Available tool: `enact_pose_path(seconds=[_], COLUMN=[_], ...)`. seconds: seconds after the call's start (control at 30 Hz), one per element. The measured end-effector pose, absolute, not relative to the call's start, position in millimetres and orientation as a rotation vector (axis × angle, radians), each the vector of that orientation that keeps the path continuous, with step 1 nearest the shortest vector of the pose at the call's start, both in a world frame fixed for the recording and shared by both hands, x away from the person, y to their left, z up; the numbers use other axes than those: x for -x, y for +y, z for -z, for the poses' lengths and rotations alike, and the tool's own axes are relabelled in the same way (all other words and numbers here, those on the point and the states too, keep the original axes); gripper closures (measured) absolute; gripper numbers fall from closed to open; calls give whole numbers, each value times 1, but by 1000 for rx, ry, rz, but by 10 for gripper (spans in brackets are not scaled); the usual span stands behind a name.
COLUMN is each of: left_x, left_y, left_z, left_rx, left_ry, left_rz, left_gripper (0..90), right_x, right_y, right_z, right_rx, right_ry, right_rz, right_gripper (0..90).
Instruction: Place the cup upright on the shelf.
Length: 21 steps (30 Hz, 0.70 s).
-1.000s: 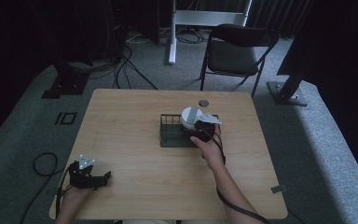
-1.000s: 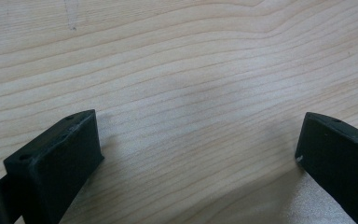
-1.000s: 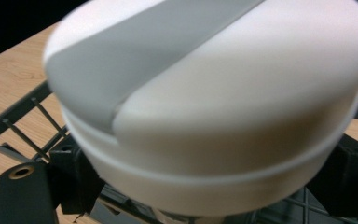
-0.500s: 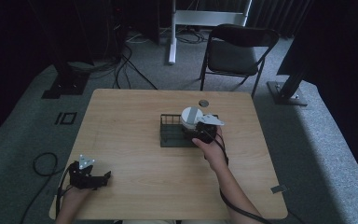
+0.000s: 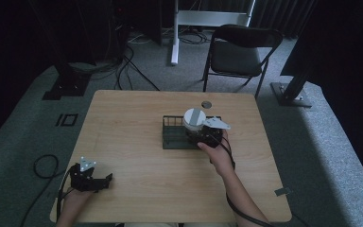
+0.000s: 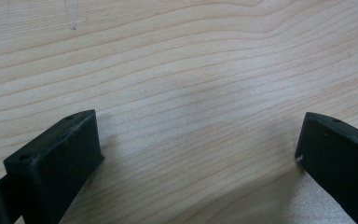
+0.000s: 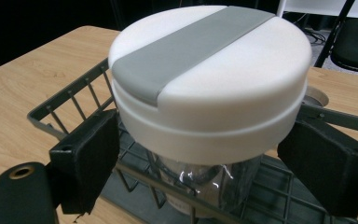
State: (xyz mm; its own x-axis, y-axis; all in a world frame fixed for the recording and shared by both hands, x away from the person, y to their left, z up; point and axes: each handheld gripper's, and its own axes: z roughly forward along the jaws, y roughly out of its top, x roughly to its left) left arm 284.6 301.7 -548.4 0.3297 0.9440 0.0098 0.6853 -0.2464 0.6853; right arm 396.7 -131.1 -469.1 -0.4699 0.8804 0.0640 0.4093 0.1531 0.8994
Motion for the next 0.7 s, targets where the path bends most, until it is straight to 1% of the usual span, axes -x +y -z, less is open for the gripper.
enact_pose_path(seconds=[0.37, 0.7], left_x=[-285, -285], left_y=[302, 302], left_z=[548, 548], left_rx=[-2017, -2016], left_ry=[1426, 1427], left_rz=[-577, -577], left_gripper=[2, 2], right_x=[-385, -368], right_y=[-141, -151], right_z=[469, 464], right_rx=[-1207, -1181], right_ry=[1943, 1935], right_rz=[-1295, -1334], right_gripper=[126, 126])
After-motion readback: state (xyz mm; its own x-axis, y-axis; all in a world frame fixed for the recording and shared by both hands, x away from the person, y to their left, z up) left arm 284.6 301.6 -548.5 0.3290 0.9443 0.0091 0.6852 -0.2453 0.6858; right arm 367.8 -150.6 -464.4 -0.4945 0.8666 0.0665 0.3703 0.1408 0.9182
